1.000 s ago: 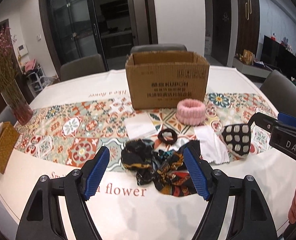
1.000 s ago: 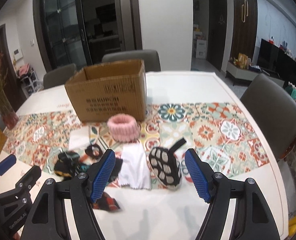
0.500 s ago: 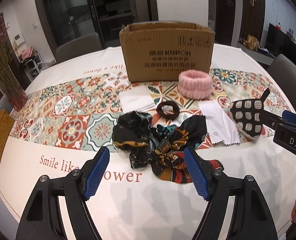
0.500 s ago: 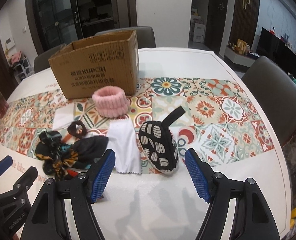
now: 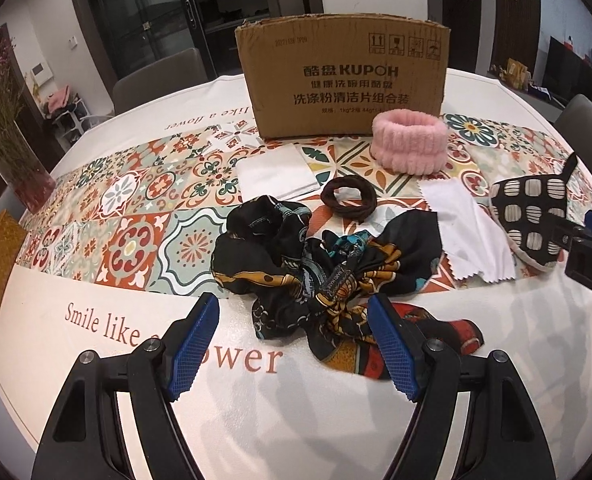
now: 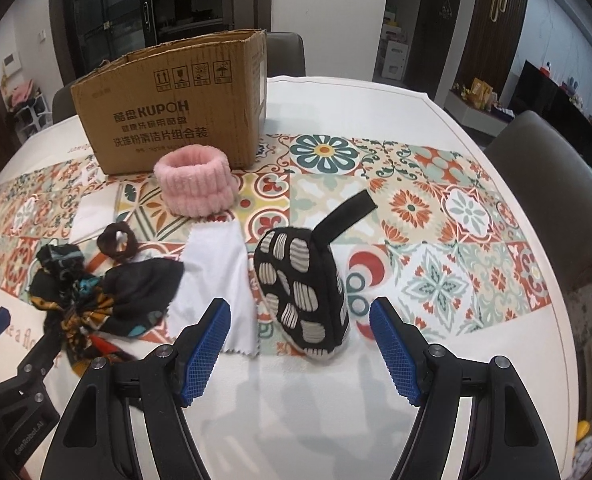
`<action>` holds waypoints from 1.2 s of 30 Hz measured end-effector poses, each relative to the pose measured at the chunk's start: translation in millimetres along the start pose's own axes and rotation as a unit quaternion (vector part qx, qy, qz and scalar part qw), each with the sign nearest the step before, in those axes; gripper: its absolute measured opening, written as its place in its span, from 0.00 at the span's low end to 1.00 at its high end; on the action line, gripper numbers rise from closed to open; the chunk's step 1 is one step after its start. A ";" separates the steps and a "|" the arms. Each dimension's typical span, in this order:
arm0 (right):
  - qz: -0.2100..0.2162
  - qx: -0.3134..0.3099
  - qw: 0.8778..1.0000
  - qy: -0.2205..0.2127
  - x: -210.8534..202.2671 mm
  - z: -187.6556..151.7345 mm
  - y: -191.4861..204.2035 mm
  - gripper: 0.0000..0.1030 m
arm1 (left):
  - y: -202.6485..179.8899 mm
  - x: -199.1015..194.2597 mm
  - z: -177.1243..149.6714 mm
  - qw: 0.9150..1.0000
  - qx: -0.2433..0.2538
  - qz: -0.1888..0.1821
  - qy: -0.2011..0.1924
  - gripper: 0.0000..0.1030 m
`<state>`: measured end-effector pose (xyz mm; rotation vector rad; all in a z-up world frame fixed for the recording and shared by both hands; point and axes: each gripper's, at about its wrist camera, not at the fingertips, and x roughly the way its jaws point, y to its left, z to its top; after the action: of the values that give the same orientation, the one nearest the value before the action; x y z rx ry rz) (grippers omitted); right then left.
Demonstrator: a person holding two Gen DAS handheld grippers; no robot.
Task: Organize soft objects
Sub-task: 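Close the left gripper on the patterned scarf while the right gripper grasps the oven mitt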
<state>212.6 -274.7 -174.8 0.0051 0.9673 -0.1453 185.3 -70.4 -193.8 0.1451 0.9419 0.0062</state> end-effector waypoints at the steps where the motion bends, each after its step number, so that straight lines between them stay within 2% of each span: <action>1: -0.004 -0.004 1.000 -0.001 2.7 1.8 0.7 0.71 | -0.3 3.8 0.1 1.000 -0.002 0.001 0.002 0.74; 13: -0.019 -0.024 1.000 -0.001 23.3 10.9 5.1 0.71 | -3.5 36.5 3.5 1.000 -0.007 0.003 0.026 0.74; 21: -0.012 -0.021 1.000 0.005 36.7 13.0 7.0 0.71 | -2.5 50.8 7.9 0.999 -0.013 -0.002 0.038 0.73; 24: -0.005 -0.018 1.000 0.004 39.1 13.5 7.3 0.70 | -3.3 51.3 9.2 0.999 -0.010 -0.007 0.035 0.66; 26: -0.003 -0.018 1.000 0.005 39.9 14.0 7.4 0.70 | -3.7 52.4 10.1 0.999 -0.007 -0.013 0.034 0.53; 29: 0.004 -0.017 1.000 0.007 39.5 13.5 7.5 0.65 | -5.1 52.5 10.9 0.999 -0.001 -0.026 0.033 0.42; 32: 0.008 -0.021 1.000 0.009 38.6 12.7 8.0 0.55 | -6.4 50.5 12.4 0.999 0.007 -0.032 0.027 0.33; 36: 0.015 -0.022 1.000 0.011 36.8 12.8 7.1 0.36 | -8.5 45.9 13.0 0.999 0.015 -0.040 0.021 0.25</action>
<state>244.6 -273.0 -198.2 -0.0194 0.9908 -0.0972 222.3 -77.3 -224.4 0.1351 0.9898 -0.0779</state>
